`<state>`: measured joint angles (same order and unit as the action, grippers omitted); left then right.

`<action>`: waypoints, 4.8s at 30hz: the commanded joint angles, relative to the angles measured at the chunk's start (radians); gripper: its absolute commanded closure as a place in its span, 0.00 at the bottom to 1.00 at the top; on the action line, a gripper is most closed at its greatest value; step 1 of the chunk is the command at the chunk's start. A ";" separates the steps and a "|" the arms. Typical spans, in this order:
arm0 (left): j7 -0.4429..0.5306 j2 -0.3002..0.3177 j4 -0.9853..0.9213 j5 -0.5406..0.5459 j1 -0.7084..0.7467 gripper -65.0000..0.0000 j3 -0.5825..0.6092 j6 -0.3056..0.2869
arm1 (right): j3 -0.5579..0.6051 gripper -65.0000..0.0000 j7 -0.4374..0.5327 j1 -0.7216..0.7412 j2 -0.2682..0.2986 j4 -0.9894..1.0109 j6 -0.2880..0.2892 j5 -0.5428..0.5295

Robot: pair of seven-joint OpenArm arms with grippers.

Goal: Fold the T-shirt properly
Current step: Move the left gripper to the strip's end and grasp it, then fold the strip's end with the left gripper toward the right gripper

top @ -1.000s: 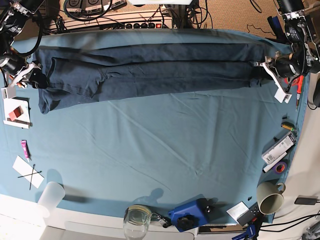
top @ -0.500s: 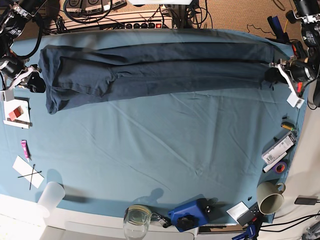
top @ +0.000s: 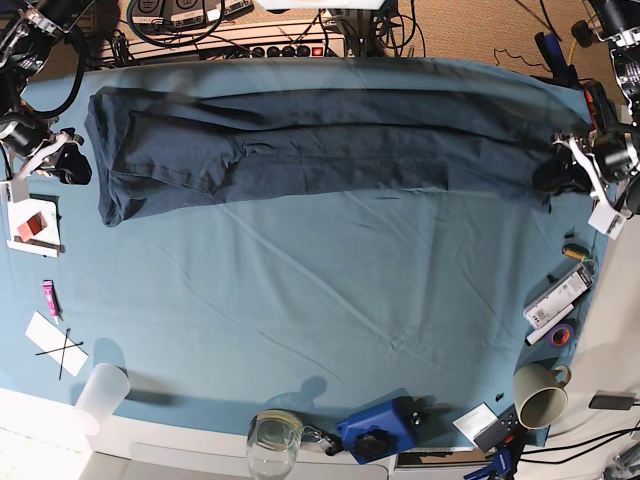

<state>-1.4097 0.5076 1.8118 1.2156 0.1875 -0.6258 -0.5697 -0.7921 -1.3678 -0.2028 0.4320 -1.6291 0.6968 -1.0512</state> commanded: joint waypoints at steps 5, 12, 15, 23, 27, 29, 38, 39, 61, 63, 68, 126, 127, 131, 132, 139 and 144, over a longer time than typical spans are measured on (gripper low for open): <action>0.013 0.005 0.161 0.027 0.040 1.00 -0.005 -0.029 | -0.005 0.81 0.073 0.006 0.025 -0.012 0.001 0.058; 0.045 -0.122 0.309 0.026 0.124 1.00 -0.005 -0.034 | -0.005 0.81 0.095 0.006 0.025 -0.012 0.001 0.084; 0.061 -0.160 0.346 0.026 0.126 1.00 -0.005 -0.034 | -0.005 0.81 0.094 0.006 0.025 -0.012 0.001 0.084; 0.151 -0.250 0.365 -0.175 0.126 1.00 0.196 -0.029 | -0.005 0.81 0.101 0.006 0.025 -0.012 0.001 0.092; 0.214 -0.318 0.366 -0.348 0.109 1.00 0.320 0.032 | -0.005 0.81 0.103 0.006 0.025 -0.012 0.001 0.092; 0.235 -0.366 0.366 -0.442 0.092 1.00 0.372 0.052 | -0.005 0.81 0.104 0.006 0.025 -0.012 0.001 0.096; 0.342 -0.537 0.347 -0.808 0.062 1.00 0.648 0.130 | -0.005 0.81 0.105 0.006 0.026 -0.012 0.001 0.103; 0.356 -0.550 0.336 -0.847 0.061 1.00 0.678 0.140 | -0.005 0.81 0.105 0.006 0.026 -0.012 0.001 0.103; 0.370 -0.665 0.133 -1.070 -0.035 0.59 0.925 0.282 | -0.005 0.81 0.113 0.006 0.026 -0.012 0.001 0.103; 0.341 -0.665 0.146 -1.053 -0.038 0.52 0.925 0.282 | -0.005 0.81 0.118 0.006 0.026 -0.012 0.001 0.103; 0.293 -0.665 0.283 -1.027 -0.030 0.52 0.924 0.283 | -0.005 0.81 0.124 0.006 0.026 -0.012 0.001 0.103; 0.344 -0.591 0.162 -1.173 0.127 1.00 0.925 0.375 | -0.006 0.81 0.178 0.006 0.028 -0.013 0.001 0.103; 0.323 -0.591 0.156 -1.125 0.128 1.00 0.925 0.344 | -0.006 0.81 0.178 0.006 0.028 -0.013 0.001 0.103; 0.307 -0.591 0.148 -1.013 0.134 1.00 0.961 0.280 | -0.006 0.81 0.193 0.006 0.028 -0.013 0.001 0.102; 0.307 -0.591 0.149 -1.013 0.132 1.00 0.975 0.280 | -0.006 0.81 0.200 0.006 0.029 -0.013 0.001 0.103; 0.258 -0.591 0.232 -1.030 0.104 1.00 0.996 0.361 | -0.010 0.81 0.230 0.006 0.036 -0.013 0.001 0.101; 0.242 -0.590 0.349 -1.107 0.110 1.00 0.996 0.364 | -0.009 0.81 0.229 0.006 0.051 -0.013 0.001 0.100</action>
<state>-1.1782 -0.0723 2.1433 0.1028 0.2962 0.3656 -0.2062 -0.7918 -1.1629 -0.2031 0.4519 -1.6283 0.6968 -0.9306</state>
